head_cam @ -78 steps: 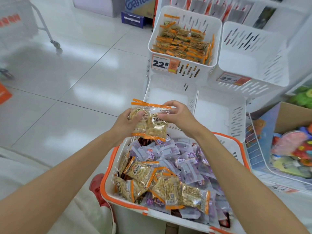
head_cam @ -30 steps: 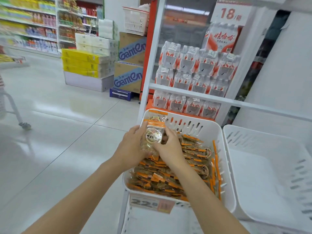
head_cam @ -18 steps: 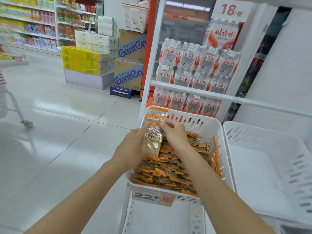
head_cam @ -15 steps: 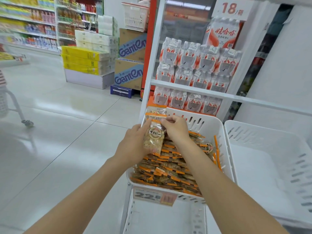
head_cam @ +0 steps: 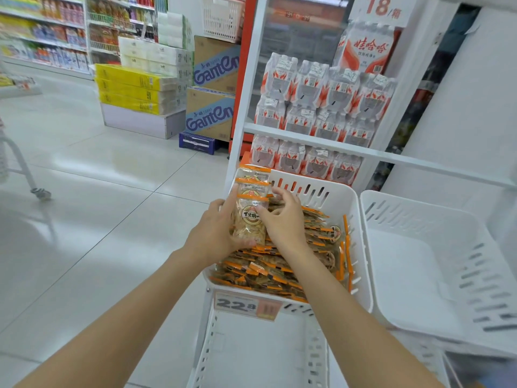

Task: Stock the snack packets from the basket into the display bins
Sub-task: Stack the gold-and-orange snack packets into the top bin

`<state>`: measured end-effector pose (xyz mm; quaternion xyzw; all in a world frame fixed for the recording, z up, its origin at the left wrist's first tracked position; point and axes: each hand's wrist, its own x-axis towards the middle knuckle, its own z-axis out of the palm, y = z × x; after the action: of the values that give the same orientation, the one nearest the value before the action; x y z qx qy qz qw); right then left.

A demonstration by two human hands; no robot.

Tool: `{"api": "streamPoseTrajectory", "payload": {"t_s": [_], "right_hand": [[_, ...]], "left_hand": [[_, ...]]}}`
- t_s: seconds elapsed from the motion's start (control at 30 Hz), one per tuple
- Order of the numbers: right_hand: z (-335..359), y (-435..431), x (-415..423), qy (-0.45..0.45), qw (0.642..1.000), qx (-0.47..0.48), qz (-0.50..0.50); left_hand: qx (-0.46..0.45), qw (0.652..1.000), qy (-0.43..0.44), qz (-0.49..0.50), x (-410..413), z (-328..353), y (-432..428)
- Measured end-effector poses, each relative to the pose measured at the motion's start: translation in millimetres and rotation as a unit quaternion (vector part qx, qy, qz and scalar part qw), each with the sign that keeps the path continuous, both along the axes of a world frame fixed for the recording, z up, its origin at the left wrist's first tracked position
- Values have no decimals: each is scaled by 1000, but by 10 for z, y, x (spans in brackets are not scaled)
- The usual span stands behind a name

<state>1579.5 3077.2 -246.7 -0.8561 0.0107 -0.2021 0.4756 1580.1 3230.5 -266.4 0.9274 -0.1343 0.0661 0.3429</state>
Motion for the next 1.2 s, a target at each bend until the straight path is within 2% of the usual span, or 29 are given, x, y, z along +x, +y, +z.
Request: {"api": "streamPoseTrajectory", "payload": {"t_s": [0.1, 0.2, 0.33, 0.4, 0.5, 0.63, 0.73, 0.87, 1.0, 1.07, 1.13, 1.2], "right_hand": [[18, -25, -279, -16, 998, -52, 4], [54, -12, -706, -48, 995, -88, -7], [24, -15, -1426, -54, 994, -96, -9], [-69, -66, -1824, -22, 995, -94, 1], [-372, -198, -2457, 80, 990, -109, 39], [-1000, -385, -3237, 219, 959, -146, 106], [-1405, -454, -3692, 303, 927, -159, 151], [-1716, -167, -3919, 344, 901, -162, 208], [-1856, 604, -3910, 413, 868, -66, 266], [-1937, 876, -3929, 432, 851, -66, 291], [-1992, 955, -3905, 415, 857, -85, 292], [-1994, 878, -3803, 393, 880, -79, 253]], "left_hand": [[22, 999, 2, 30, -226, 73, 37], [73, 993, -52, 79, -611, 156, 18], [41, 990, -104, 82, -1384, 169, -37], [10, 997, -53, 63, -1791, 40, -39], [-50, 996, 79, 0, -2410, -330, -29], [-62, 980, 187, -16, -3068, -884, 110], [-83, 973, 216, -4, -3402, -1190, 388], [-118, 961, 243, 65, -3652, -1385, 819], [-116, 962, 223, 105, -3696, -1453, 1060], [-108, 963, 222, 108, -3697, -1520, 1149], [-101, 963, 224, 110, -3711, -1578, 1221], [-134, 957, 230, 117, -3708, -1585, 1227]]}}
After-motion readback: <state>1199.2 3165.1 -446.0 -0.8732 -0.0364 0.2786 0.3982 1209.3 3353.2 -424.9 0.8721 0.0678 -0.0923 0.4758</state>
